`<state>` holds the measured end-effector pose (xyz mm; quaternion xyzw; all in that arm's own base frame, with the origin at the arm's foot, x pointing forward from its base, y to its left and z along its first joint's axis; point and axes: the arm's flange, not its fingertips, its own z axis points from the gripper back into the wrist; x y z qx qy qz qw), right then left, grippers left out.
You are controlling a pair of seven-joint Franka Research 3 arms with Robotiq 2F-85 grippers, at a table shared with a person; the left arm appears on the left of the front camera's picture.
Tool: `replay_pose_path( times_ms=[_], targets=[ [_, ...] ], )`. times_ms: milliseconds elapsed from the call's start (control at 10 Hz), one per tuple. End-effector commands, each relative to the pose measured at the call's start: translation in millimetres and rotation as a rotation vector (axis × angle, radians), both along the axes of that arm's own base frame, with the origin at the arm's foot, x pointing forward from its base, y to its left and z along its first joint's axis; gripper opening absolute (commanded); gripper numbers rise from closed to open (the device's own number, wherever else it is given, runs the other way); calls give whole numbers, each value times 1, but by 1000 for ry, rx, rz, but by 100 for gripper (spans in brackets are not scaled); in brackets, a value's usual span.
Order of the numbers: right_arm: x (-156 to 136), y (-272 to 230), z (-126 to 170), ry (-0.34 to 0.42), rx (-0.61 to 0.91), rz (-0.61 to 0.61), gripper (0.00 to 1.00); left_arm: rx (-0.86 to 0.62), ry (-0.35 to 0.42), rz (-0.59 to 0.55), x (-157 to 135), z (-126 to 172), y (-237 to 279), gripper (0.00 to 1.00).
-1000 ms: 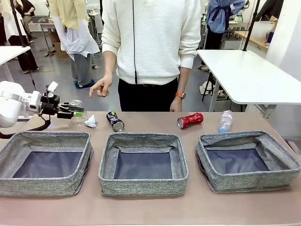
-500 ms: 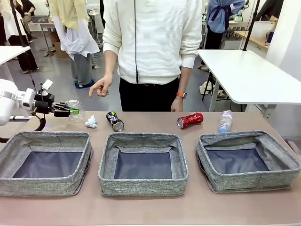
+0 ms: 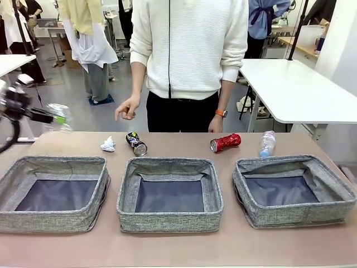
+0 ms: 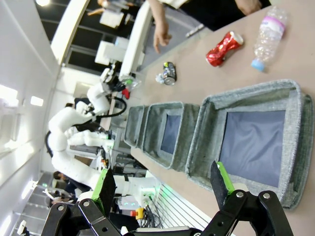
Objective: Sort the waste into the appropriate baskets.
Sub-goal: Pick up the waste item pointed out by the person.
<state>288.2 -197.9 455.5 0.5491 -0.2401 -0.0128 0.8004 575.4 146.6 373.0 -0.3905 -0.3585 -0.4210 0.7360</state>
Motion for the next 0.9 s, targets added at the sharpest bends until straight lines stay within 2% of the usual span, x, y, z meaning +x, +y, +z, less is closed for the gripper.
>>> replay_pose_path(
  times_ms=[0, 100, 200, 300, 400, 500, 600, 800],
  targets=[
    [3, -1, 3, -33, 6, -1, 100, -20, 191, 47, -57, 66, -3, 0],
    [3, -1, 3, -33, 6, -1, 100, -96, 323, 50, -79, 90, -1, 0],
    [3, -1, 3, -33, 6, -1, 100, -170, 452, 114, -98, 101, -3, 0],
    [3, -1, 3, -33, 6, -1, 100, -185, 504, 186, -117, 98, -10, 0],
    [3, -1, 3, -33, 6, -1, 100, -186, 521, 263, -137, 87, -16, 0],
    [3, -1, 3, -33, 6, -1, 100, -128, 497, 59, -164, 65, -7, 0],
    [3, -1, 3, -33, 6, -1, 100, -150, 510, 148, -123, 102, -3, 0],
    [3, -1, 3, -33, 6, -1, 100, -150, 510, 148, -123, 102, -3, 0]
  ],
)
